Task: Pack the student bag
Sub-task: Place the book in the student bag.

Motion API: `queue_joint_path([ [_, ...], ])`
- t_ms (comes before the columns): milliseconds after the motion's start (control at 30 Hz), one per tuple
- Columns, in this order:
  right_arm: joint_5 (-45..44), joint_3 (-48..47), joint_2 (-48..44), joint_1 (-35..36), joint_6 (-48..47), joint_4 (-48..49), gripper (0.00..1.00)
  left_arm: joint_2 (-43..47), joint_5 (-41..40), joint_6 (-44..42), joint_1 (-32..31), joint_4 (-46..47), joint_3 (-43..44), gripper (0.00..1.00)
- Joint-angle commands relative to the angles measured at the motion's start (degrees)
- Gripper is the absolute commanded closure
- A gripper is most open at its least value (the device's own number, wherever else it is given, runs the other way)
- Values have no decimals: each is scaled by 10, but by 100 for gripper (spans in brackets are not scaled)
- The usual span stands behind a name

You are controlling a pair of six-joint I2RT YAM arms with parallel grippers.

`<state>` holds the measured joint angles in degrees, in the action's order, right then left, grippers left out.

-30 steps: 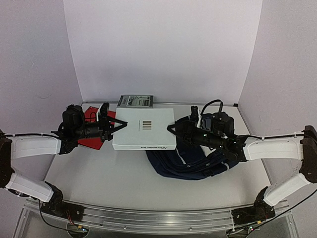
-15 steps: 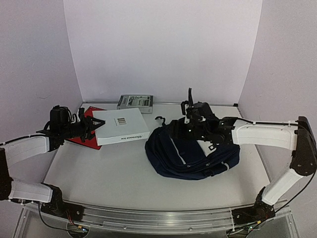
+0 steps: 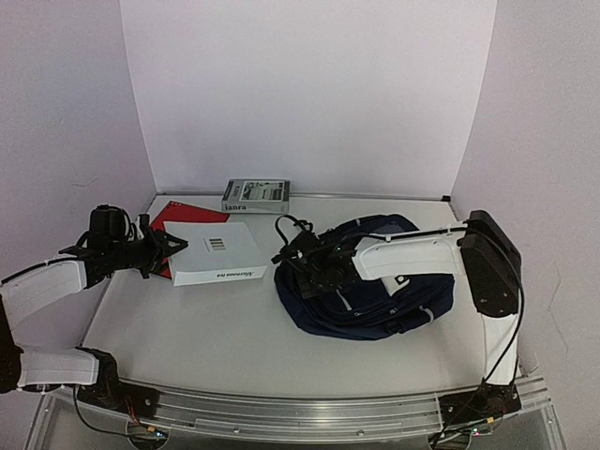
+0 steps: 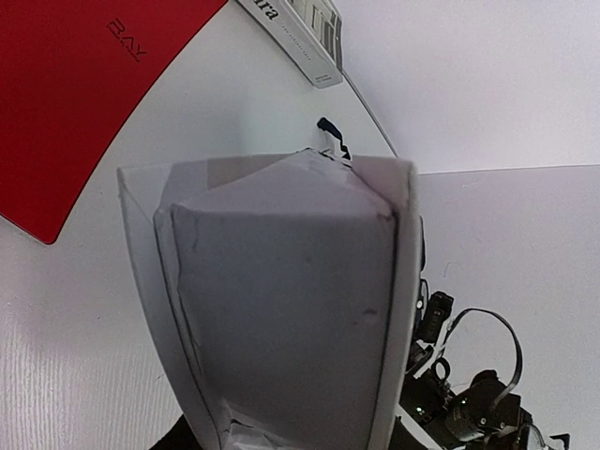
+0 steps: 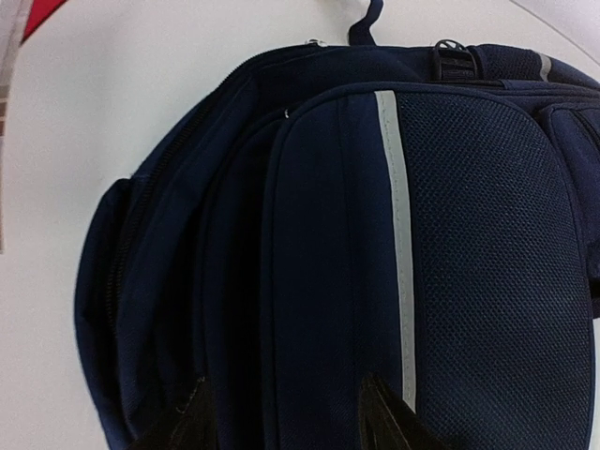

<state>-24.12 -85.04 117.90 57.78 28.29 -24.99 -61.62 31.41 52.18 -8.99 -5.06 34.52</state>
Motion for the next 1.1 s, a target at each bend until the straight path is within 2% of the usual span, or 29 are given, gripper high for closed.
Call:
queue_joint_path([
  [0, -64, -48, 44, -3, 1, -56, 54, 13, 17, -17, 3, 12, 18, 72],
  [67, -67, -55, 61, -4, 0, -59, 58, 11, 22, -18, 3, 15, 17, 72],
  [233, -82, -81, 50, -3, 23, -82, 100, 7, 41, -22, 2, 24, 17, 72],
  [467, -78, -120, -104, -11, 58, -93, 100, -10, 74, 14, 2, 75, -3, 72],
  [600, -49, -140, -155, -26, 66, -92, 100, -28, 88, 42, -10, 118, -15, 73],
  [733, -30, -150, -188, -27, 71, -76, 100, -43, 81, 64, -45, 157, -13, 73],
  [833, -11, -147, -203, -27, 75, -51, 100, -67, 61, 78, -95, 186, 1, 73],
  [967, 13, -146, -208, -26, 84, -22, 100, -117, 52, 117, -139, 262, 6, 73],
  [1067, 42, -130, -223, -27, 87, 18, 100, -160, 38, 125, -166, 276, 26, 74],
])
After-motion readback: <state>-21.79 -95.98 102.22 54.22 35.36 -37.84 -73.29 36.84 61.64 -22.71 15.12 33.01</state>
